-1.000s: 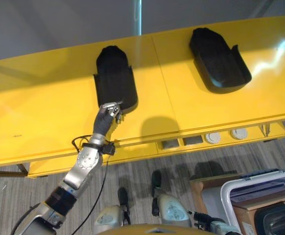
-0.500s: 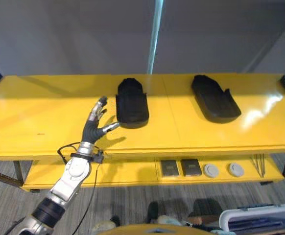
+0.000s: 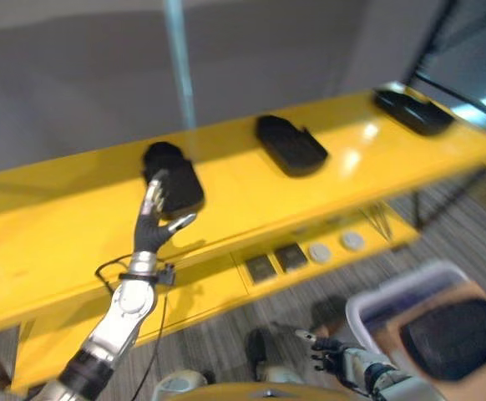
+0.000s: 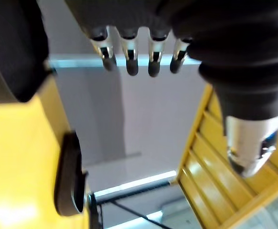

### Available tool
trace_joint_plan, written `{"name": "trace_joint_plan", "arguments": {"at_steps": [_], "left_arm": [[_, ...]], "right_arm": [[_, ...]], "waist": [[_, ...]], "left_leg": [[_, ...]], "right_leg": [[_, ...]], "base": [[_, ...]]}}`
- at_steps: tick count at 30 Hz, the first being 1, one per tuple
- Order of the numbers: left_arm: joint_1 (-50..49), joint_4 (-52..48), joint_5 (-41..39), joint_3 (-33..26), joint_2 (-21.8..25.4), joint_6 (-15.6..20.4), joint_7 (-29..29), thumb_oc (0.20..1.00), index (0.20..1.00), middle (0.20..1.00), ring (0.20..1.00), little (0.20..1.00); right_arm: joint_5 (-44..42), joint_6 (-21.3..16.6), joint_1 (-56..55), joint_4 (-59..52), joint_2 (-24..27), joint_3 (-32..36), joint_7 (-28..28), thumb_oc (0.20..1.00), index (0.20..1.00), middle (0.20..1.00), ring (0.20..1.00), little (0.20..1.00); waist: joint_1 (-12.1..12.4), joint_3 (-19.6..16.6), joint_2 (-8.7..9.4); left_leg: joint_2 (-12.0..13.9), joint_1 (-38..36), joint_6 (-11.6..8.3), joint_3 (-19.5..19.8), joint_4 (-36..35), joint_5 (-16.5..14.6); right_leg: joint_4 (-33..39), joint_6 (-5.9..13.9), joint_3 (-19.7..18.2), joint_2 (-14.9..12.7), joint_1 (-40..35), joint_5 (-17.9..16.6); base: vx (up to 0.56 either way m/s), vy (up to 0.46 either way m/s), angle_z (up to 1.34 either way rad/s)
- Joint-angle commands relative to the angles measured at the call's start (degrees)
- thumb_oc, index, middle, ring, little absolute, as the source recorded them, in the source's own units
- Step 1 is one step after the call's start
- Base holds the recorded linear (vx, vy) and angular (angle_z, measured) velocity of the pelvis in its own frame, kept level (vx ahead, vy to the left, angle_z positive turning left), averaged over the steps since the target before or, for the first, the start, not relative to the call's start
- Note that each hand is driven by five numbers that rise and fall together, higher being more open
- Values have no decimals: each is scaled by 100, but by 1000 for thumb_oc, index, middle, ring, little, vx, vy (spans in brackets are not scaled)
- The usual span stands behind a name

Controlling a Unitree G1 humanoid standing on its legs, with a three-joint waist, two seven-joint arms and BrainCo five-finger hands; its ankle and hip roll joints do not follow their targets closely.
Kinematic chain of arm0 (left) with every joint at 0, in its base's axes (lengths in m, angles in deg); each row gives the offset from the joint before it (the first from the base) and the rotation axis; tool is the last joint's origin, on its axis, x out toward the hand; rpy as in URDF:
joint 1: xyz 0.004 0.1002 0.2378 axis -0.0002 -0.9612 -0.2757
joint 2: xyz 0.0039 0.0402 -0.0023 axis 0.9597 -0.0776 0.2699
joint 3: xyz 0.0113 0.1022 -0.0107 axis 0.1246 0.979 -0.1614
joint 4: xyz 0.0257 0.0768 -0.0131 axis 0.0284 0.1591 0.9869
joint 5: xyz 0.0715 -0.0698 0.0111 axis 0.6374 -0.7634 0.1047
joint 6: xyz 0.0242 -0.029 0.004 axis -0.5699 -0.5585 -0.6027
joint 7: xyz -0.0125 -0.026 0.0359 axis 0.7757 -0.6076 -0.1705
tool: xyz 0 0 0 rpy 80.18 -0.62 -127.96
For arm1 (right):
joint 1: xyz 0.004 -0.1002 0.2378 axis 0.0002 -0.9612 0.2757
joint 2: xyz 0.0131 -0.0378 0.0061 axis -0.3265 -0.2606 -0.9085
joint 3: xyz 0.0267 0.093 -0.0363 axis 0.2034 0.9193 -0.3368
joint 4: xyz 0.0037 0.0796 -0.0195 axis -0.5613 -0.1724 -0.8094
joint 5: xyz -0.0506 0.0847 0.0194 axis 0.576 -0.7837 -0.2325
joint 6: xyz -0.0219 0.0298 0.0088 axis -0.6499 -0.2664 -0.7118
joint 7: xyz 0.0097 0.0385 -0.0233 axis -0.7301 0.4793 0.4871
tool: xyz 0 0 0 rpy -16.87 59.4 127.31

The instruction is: Move parts from the plastic box to the shelf.

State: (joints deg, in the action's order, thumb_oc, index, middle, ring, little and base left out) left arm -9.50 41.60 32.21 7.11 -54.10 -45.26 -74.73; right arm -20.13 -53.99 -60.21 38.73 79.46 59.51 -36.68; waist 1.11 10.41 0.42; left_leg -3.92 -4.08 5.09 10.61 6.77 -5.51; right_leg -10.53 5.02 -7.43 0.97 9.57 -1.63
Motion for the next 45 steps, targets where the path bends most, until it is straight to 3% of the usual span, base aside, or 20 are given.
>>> {"name": "trace_joint_plan", "arguments": {"at_steps": [1, 2, 4, 5, 9, 14, 18, 19, 23, 26, 28, 29, 31, 34, 36, 38, 40, 41, 43, 45], "left_arm": [[88, -342, -13, -123, 314, 106, 126, 1000, 1000, 1000, 1000, 1000], [87, -348, 34, -138, 349, 82, 131, 1000, 1000, 1000, 1000, 1000], [29, -322, 154, -240, 419, -6, 36, 1000, 1000, 1000, 1000, 1000], [-16, -110, -33, -321, 451, 97, 130, 1000, 1000, 1000, 1000, 1000], [103, 146, 89, -235, 420, 277, 147, 1000, 1000, 1000, 1000, 1000], [197, 345, 171, -135, 323, 141, -223, 1000, 1000, 1000, 1000, 1000], [123, 566, 298, -305, 204, -148, -645, 1000, 1000, 1000, 1000, 1000], [164, 757, 487, -288, 155, -348, -768, 1000, 1000, 1000, 1000, 1000], [276, 1420, 383, -329, 34, -551, -907, 1000, 1000, 1000, 1000, 1000], [308, 2151, 335, -381, -110, -807, -1021, 1000, 1000, 1000, 1000, 1000], [306, 2779, -131, -484, -239, -1107, -843, 1000, 1000, 1000, 1000, 1000], [301, 2865, -199, -499, -250, -1203, -738, 1000, 1000, 1000, 1000, 1000], [193, 3547, -243, -560, -399, -1527, -251, 1000, 1000, 1000, 1000, 1000], [-48, 4081, -433, -590, -486, -1809, 15, 1000, 1000, 1000, 1000, 1000], [-231, 4599, -576, -745, -604, -1748, 324, 1000, 1000, 1000, 1000, 1000], [-271, 4885, -588, -799, -681, -1781, 612, 1000, 1000, 1000, 1000, 1000], [-277, 5352, -457, -786, -811, -1791, 1045, 1000, 1000, 1000, 1000, 1000], [-321, 5597, -355, -706, -892, -2019, 1166, 1000, 1000, 1000, 1000, 1000], [-378, 5760, -440, -666, -890, -2152, 1164, 1000, 1000, 1000, 1000, 1000], [-443, 6100, -407, -688, -863, -2284, 1168, 1000, 1000, 1000, 1000, 1000]], "right_arm": [[-348, -374, -504, -144, 143, 45, 104, 1000, 1000, 1000, 1000, 1000], [-372, -426, -558, -199, 155, 100, 106, 1000, 1000, 1000, 1000, 1000], [-140, -393, -640, -329, 149, 208, 235, 1000, 1000, 1000, 1000, 1000], [67, -366, -782, -376, 89, 250, 302, 1000, 1000, 1000, 1000, 1000], [-7, -306, -977, -363, -47, 303, 185, 1000, 1000, 1000, 1000, 1000], [186, -45, -1181, -136, -181, 499, 131, 1000, 1000, 1000, 1000, 1000], [785, -95, -1388, 41, -280, 487, 268, 1000, 1000, 1000, 1000, 1000], [898, -46, -1450, 52, -280, 482, 321, 1000, 1000, 1000, 1000, 1000], [909, -274, -1524, 79, -243, 467, 261, 1000, 1000, 1000, 1000, 1000], [936, -444, -1419, -39, -71, 518, 203, 1000, 1000, 1000, 1000, 1000], [1248, -599, -1205, -121, 203, 466, 288, 1000, 1000, 1000, 1000, 1000], [1269, -675, -1178, -121, 238, 454, 296, 1000, 1000, 1000, 1000, 1000], [1119, -935, -959, -208, 405, 455, 299, 1000, 1000, 1000, 1000, 1000], [1048, -1140, -824, -579, 565, 458, 271, 1000, 1000, 1000, 1000, 1000], [1036, -1185, -833, -868, 632, 400, 226, 1000, 1000, 1000, 1000, 1000], [883, -1292, -819, -919, 628, 351, 183, 1000, 1000, 1000, 1000, 1000], [750, -1623, -791, -1094, 587, 312, -153, 1000, 1000, 1000, 1000, 1000], [607, -1992, -776, -1371, 548, 321, -544, 1000, 1000, 1000, 1000, 1000], [614, -2143, -803, -1803, 534, 334, -902, 1000, 1000, 1000, 1000, 1000], [921, -2334, -901, -2798, 561, 306, -1638, 1000, 1000, 1000, 1000, 1000]], "waist": [[-178, 186, 287], [-203, 224, 305], [-172, 322, 331], [-156, 371, 263], [-176, 276, 148], [-126, 189, 118], [-4, 129, 149], [-49, 132, 131], [-173, 105, 112], [-283, 168, 150], [-204, 391, 132], [-189, 420, 121], [-115, 481, 28], [-73, 427, -128], [-45, 412, -208], [-34, 394, -222], [-49, 292, -180], [-24, 214, -139], [-6, 177, -108], [-73, 251, -78]], "left_leg": [[4, -167, -244, -174, -253, -523], [-26, -179, -237, -214, -286, -533], [18, -271, -258, -446, -382, -511], [180, -392, -260, -844, -609, -440], [364, -269, -197, -1289, -871, -215], [487, -221, -184, -1771, -891, -236], [671, -290, -376, -2522, -1018, -173], [745, -345, -460, -2558, -1068, -117], [954, -307, -611, -2655, -925, -67], [1177, -48, -659, -2670, 19, -207], [1304, 734, -755, -2292, 1552, 94], [1321, 846, -776, -2245, 1698, 150], [1225, 1015, -851, -2158, 1347, 369], [1300, 970, -1035, -2156, 97, 885], [1419, 974, -1185, -2022, -486, 1223], [1463, 979, -1233, -2018, -607, 1298], [1434, 886, -1182, -2213, -708, 1099], [1314, 814, -1062, -2188, -704, 913], [1229, 802, -968, -2193, -668, 812], [1146, 678, -804, -2148, -582, 676]], "right_leg": [[1084, 265, -199, -618, -942, -304], [1146, 330, -114, -667, -802, -470], [1215, 480, 417, -889, -534, -750], [1046, 549, 892, -1001, -457, -709], [622, 472, 1088, -1070, -517, -380], [633, 443, 1481, -1203, -685, -158], [1210, 482, 2387, -1294, -1103, -110], [1356, 443, 2347, -1185, -1247, -59], [1393, 298, 2300, -1025, -1335, 114], [1206, 79, 2269, -992, -1246, 226], [1082, -183, 2149, -918, -1281, 317], [1082, -216, 2127, -897, -1305, 330], [1139, -208, 2043, -824, -1455, 364], [1297, -118, 1997, -808, -1637, 405], [1366, -78, 1947, -835, -1814, 470], [1390, -60, 1955, -858, -1909, 503], [1424, 44, 2055, -993, -1990, 513], [1276, 119, 2048, -1084, -1995, 589], [1094, 150, 2076, -1138, -1951, 638], [400, 172, 2046, -1243, -1581, 743]], "base": [[-200, 149, -33], [-235, 83, -61], [-310, 50, -146], [-304, 43, -175], [-286, -18, -146], [-119, -101, -69], [-55, -257, -104], [39, -298, -153], [38, -226, -38], [30, -208, -13], [34, -169, -35], [129, -39, -56], [185, 104, -18], [206, 254, -5], [199, 275, 2], [155, 233, 8], [221, 370, 1], [213, 333, 2], [153, 220, -1], [95, 147, -8]]}}
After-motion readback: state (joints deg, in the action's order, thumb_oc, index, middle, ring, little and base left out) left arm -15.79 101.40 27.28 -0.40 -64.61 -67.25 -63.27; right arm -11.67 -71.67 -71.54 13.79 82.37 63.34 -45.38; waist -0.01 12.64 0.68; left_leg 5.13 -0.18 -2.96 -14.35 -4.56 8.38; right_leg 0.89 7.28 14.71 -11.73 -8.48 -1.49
